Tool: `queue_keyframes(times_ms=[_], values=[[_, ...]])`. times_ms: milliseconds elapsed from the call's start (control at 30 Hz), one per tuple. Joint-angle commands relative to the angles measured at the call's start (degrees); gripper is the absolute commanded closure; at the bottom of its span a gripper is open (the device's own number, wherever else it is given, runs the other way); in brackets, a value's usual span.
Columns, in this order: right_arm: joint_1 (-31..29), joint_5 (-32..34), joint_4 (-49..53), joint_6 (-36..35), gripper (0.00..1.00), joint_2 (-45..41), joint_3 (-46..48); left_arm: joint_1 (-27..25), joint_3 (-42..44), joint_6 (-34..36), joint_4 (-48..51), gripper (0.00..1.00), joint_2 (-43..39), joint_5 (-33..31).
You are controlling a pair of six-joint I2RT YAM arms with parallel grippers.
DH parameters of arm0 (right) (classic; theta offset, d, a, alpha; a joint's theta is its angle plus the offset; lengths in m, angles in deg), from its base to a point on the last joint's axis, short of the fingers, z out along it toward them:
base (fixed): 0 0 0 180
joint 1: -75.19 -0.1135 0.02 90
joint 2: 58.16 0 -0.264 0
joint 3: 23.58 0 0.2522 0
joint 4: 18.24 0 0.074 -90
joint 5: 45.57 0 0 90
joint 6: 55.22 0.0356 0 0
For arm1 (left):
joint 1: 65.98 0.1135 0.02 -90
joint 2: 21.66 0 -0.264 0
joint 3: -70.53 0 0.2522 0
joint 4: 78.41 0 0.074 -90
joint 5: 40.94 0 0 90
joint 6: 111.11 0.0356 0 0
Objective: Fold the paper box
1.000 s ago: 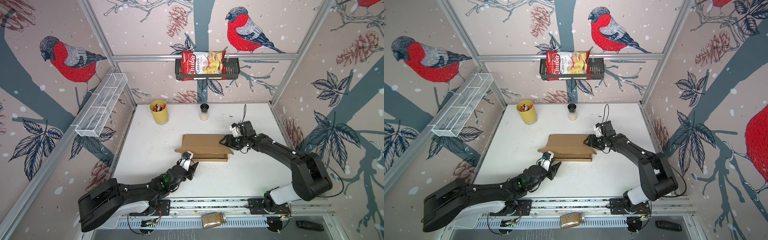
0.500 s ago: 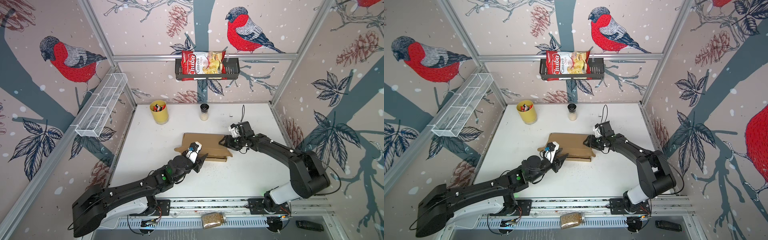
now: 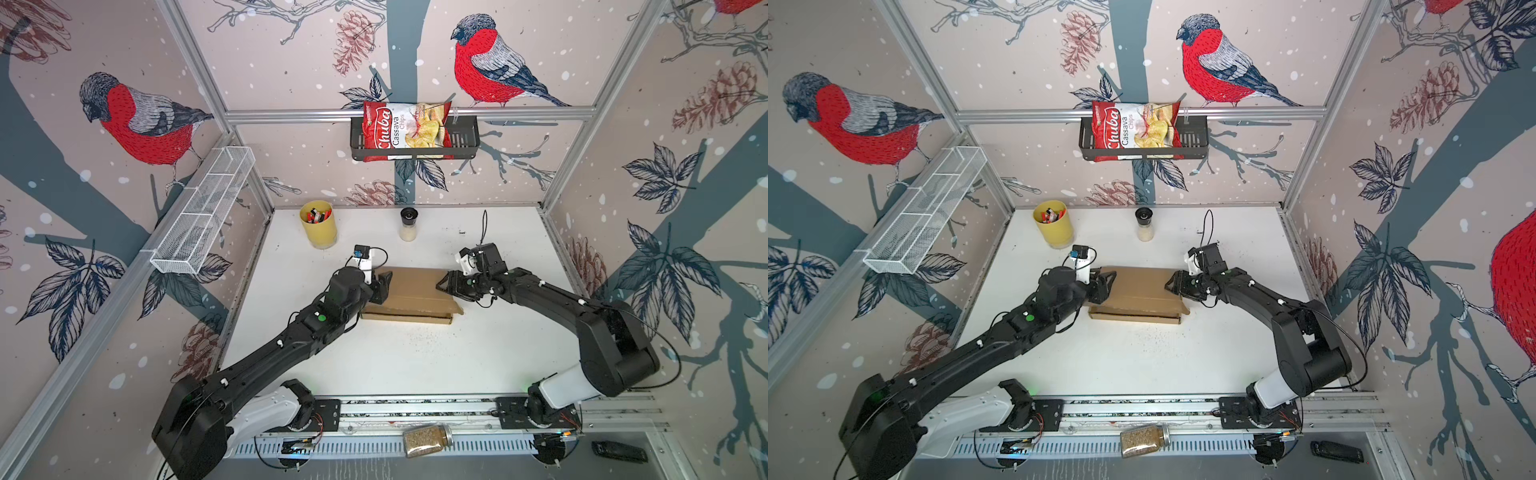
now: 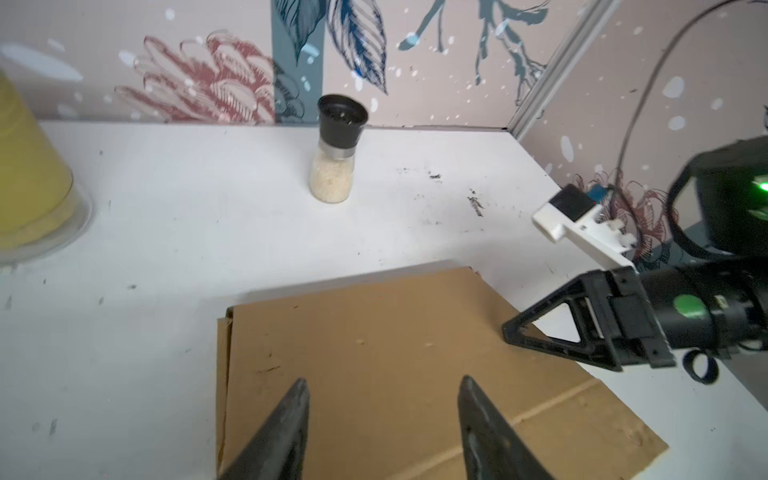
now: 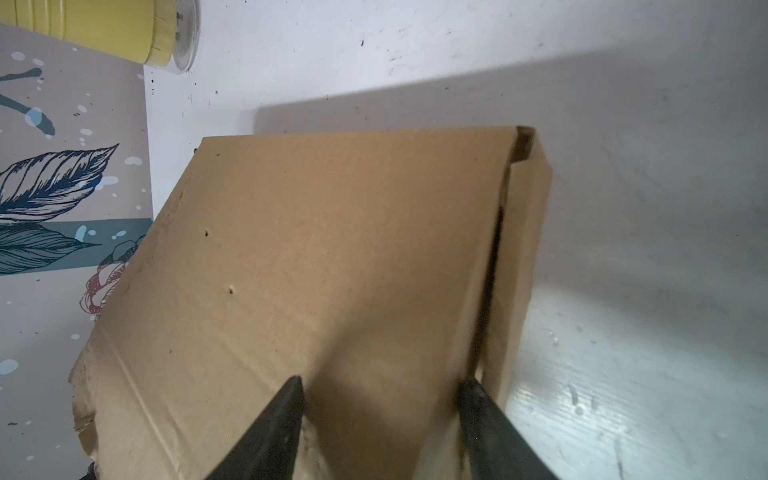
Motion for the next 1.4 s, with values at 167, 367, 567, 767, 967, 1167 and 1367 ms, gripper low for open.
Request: queue_keyframes(times_ms=[167, 367, 567, 767, 967, 1167, 1367], values=[[-0.6, 0.7, -0.5, 0.3, 0.4, 0.3, 0.0, 8.6, -8.0, -8.4, 14.8, 0.33, 9.7, 14.7], [-1.1, 0.7, -0.6, 0.5, 0.4, 0.2, -0.1, 9.2, -10.1, -8.8, 19.9, 0.32, 15.3, 16.8], [-1.2, 0.8, -0.5, 0.3, 0.4, 0.3, 0.1, 9.2, -10.5, -8.5, 25.4, 0.31, 12.9, 7.8], [-1.1, 0.9, -0.6, 0.1, 0.4, 0.4, 0.3, 9.5, -8.1, -7.3, 24.0, 0.28, 6.1, -0.3], [-1.2, 0.7, -1.0, 0.4, 0.4, 0.6, 0.3, 11.1, -6.1, -9.1, 24.0, 0.27, 9.9, 4.1], [-1.3, 0.7, -0.9, 0.4, 0.4, 0.7, 0.2, 11.1, -4.3, -12.0, 17.3, 0.34, 11.7, 14.8], [-1.3, 0.6, -1.2, 0.4, 0.41, 0.1, 0.9, 11.1, -3.6, -11.4, 16.8, 0.46, 13.7, 15.2]])
